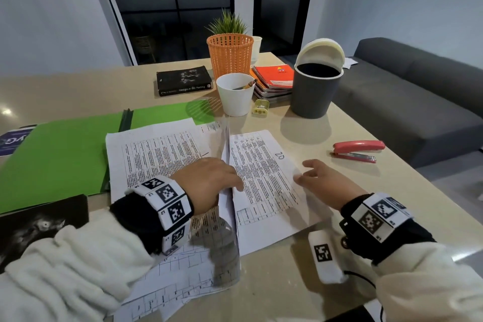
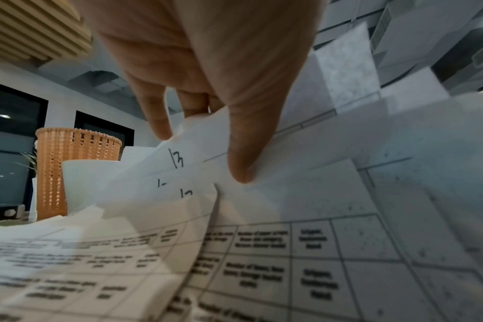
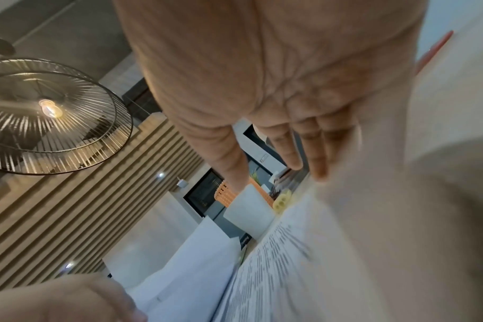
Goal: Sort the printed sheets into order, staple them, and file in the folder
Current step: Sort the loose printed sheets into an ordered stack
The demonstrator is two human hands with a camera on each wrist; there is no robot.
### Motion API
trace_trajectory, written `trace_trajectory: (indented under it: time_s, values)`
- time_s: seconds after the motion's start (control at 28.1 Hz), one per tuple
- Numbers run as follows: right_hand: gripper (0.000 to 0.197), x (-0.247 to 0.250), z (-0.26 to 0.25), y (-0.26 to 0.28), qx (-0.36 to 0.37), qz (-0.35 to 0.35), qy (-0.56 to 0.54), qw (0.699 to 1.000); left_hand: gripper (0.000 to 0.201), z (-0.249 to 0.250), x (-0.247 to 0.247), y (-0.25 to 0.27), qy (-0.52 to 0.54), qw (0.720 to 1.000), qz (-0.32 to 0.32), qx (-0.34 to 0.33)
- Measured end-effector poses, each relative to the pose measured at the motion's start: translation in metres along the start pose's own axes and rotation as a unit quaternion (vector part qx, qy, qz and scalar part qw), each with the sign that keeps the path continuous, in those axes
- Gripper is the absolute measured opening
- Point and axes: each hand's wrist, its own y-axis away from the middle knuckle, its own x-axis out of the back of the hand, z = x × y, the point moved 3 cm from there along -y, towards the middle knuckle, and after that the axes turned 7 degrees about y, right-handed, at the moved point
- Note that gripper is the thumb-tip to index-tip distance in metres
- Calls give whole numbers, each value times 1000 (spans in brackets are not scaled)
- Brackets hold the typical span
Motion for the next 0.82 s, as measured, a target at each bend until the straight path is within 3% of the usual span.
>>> trace_trajectory:
  time_s: [0.14, 0.39, 0.53, 0.64, 0.82]
  values:
    - [48, 7, -3, 2, 35, 32, -9, 999, 61, 0, -6, -1, 33, 999, -3, 3]
    - [15, -11, -29, 10, 118, -101, -16, 988, 50, -9, -3, 15, 82, 993, 80, 6]
    - [29, -33, -33, -5, 105, -149, 12, 983, 44, -19, 5, 28, 84, 987, 131, -37]
    - [23, -46, -39, -17, 82, -176, -22, 981, 45, -20, 12, 35, 75, 985, 143, -56]
    - [41, -62, -51, -22, 73, -208, -90, 971, 48, -27, 10, 38, 86, 987, 131, -31]
